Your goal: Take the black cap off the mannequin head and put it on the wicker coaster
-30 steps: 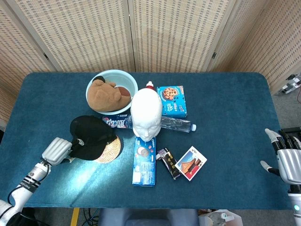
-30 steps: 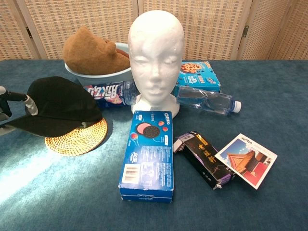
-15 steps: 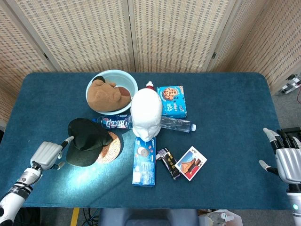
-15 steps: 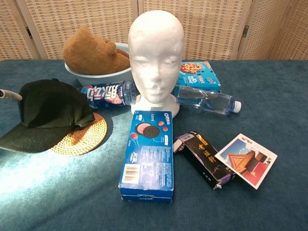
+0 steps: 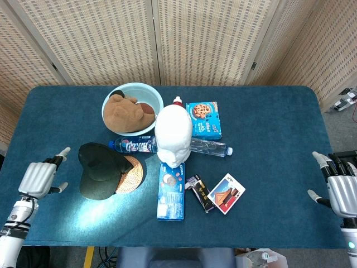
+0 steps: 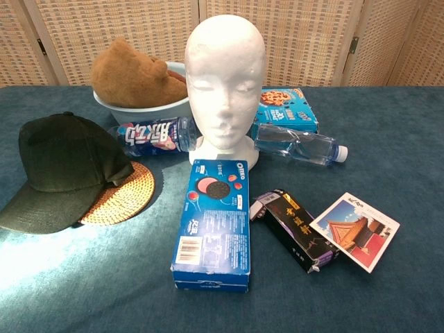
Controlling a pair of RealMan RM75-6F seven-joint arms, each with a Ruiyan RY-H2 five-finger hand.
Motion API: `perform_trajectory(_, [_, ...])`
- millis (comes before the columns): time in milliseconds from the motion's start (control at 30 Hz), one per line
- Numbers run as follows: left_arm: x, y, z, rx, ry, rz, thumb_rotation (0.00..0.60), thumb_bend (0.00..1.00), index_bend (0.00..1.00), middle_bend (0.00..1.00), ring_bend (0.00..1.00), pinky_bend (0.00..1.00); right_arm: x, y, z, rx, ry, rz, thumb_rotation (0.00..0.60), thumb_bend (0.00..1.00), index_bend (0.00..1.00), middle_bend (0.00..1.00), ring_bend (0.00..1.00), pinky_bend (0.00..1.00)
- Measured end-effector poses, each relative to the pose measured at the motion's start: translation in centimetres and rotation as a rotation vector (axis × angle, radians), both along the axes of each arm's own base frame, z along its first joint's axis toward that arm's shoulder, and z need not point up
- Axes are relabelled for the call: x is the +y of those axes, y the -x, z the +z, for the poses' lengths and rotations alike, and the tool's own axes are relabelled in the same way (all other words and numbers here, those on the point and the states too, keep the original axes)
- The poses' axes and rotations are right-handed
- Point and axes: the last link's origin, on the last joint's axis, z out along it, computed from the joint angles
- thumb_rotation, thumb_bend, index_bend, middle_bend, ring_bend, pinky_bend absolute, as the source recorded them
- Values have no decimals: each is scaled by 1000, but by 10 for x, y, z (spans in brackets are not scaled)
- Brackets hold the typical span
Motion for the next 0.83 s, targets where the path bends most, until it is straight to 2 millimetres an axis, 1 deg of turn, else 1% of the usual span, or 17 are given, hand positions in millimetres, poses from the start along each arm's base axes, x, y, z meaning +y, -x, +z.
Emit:
perform_trajectory(167, [-9, 2, 13, -95, -137, -16, 600, 174, 0, 276, 323, 569, -1, -1, -2, 10, -20, 6, 600, 35, 144, 197, 107, 176])
perform_trajectory(300, [-19, 5, 18, -130, -198, -4, 600, 174, 0, 247, 279, 461, -1, -1, -3, 3, -38, 12, 600, 35, 144, 205, 107, 176])
perform_trajectory(333, [-22, 6, 18, -133, -201, 3, 600, 174, 0, 240, 272, 447, -1, -2, -4, -1, -43, 14, 600, 37, 144, 206, 107, 176])
perform_trajectory(500, [-33, 8, 17, -118, -213, 29, 600, 174, 0, 233, 265, 429, -1, -4, -6, -18, -73, 38, 600, 41, 145, 210, 107, 176])
perform_trajectory(833, [-53, 6, 11, -67, -213, 24, 600, 174, 0, 228, 265, 406, -6, -8, -11, -34, -106, 56, 600, 41, 146, 210, 107, 176])
